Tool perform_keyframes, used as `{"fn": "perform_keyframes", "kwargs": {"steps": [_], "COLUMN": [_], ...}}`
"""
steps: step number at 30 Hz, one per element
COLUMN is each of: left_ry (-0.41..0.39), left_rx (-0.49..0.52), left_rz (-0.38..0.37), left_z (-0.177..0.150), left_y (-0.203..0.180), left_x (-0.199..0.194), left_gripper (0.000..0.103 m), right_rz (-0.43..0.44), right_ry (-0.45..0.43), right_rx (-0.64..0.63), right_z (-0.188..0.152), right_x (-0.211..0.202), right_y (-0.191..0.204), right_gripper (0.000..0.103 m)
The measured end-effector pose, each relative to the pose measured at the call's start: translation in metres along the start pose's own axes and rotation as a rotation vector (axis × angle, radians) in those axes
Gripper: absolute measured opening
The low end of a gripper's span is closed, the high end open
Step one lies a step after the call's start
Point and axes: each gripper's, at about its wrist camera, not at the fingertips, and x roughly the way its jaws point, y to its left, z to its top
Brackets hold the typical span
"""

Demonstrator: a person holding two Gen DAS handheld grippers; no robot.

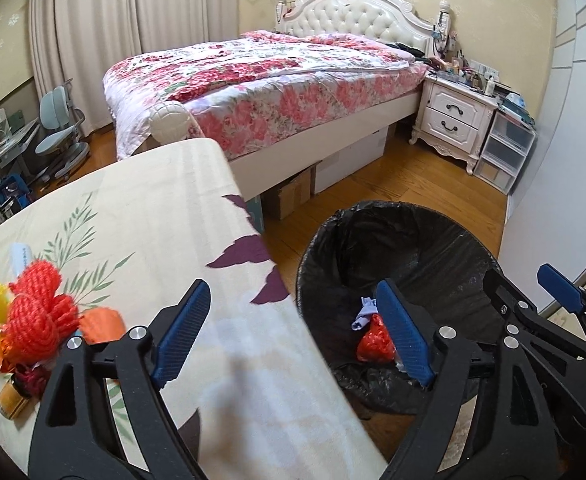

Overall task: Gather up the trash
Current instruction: 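Bring both open tools back over the remaining trash pile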

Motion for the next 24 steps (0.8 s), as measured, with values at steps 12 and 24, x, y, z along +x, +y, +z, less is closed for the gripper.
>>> {"fn": "perform_keyframes", "kwargs": {"steps": [12, 24], "left_ry": [0.01, 0.022], "left_rx": [-0.061, -0.144], "left_rz": [0.048, 0.129], "left_z": [-0.031, -0.068], "left_y": [0.051, 0.112], "left_x": [-0.037, -0.073], "left_gripper": [0.083, 0.083], "right_rz": [0.07, 0.165], "right_ry": [0.029, 0.045], "right_rx": [-0.071, -0.16], "right_z": [-0.027, -0.052], "right_x": [-0.021, -0.044], "right_y": [0.04, 0.092], "right_gripper": [0.069, 0.069]}}
